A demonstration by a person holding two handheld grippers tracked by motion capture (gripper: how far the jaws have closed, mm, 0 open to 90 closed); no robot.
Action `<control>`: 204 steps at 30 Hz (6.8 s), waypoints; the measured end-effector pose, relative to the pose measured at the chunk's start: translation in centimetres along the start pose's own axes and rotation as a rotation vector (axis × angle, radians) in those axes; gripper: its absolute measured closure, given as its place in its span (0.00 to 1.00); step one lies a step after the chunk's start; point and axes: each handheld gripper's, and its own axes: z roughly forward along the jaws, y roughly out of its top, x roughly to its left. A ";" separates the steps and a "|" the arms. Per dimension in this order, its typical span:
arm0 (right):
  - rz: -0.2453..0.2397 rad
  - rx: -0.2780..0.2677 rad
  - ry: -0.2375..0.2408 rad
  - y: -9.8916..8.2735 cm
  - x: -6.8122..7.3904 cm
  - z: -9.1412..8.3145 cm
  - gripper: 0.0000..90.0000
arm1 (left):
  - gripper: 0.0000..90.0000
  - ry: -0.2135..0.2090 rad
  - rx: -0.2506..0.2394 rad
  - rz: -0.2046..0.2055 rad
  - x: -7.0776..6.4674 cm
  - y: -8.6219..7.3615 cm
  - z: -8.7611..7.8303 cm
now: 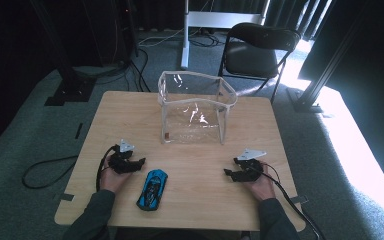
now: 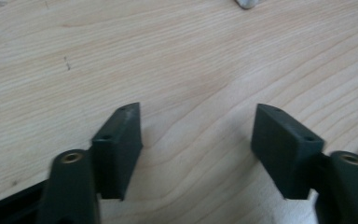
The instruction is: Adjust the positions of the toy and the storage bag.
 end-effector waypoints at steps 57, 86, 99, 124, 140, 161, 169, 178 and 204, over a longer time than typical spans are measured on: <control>0.074 -0.088 -0.099 6.8 -4.6 3.8 0.97 | 0.96 -0.044 -0.034 0.197 -3.7 8.6 5.4; 0.013 -0.099 -0.093 4.8 -1.9 2.0 0.97 | 0.97 -0.089 -0.013 0.239 -4.6 6.8 3.2; 0.022 -0.061 -0.111 4.2 -1.1 1.4 0.59 | 0.65 -0.080 -0.006 0.172 -3.5 4.8 0.3; -0.035 -0.054 -0.100 3.0 1.5 0.4 0.52 | 0.54 -0.120 0.129 0.174 -3.1 -2.8 -4.6; -0.034 -0.066 -0.091 2.9 1.7 0.5 0.52 | 0.56 -0.181 0.149 0.206 -4.6 -4.8 -6.7; -0.026 -0.075 -0.090 2.6 1.7 0.4 0.51 | 0.52 -0.247 0.169 0.233 -5.1 -5.7 -7.8; -0.021 -0.079 -0.089 2.6 1.7 0.5 0.51 | 0.59 -0.280 0.155 0.263 -6.2 -5.7 -7.6; -0.018 -0.085 -0.087 2.5 1.7 0.3 0.51 | 0.58 -0.385 0.136 0.280 -10.2 -4.2 -5.9; -0.003 -0.095 -0.091 2.1 1.5 0.0 0.50 | 0.69 -0.480 0.119 0.308 -16.2 -1.5 -3.0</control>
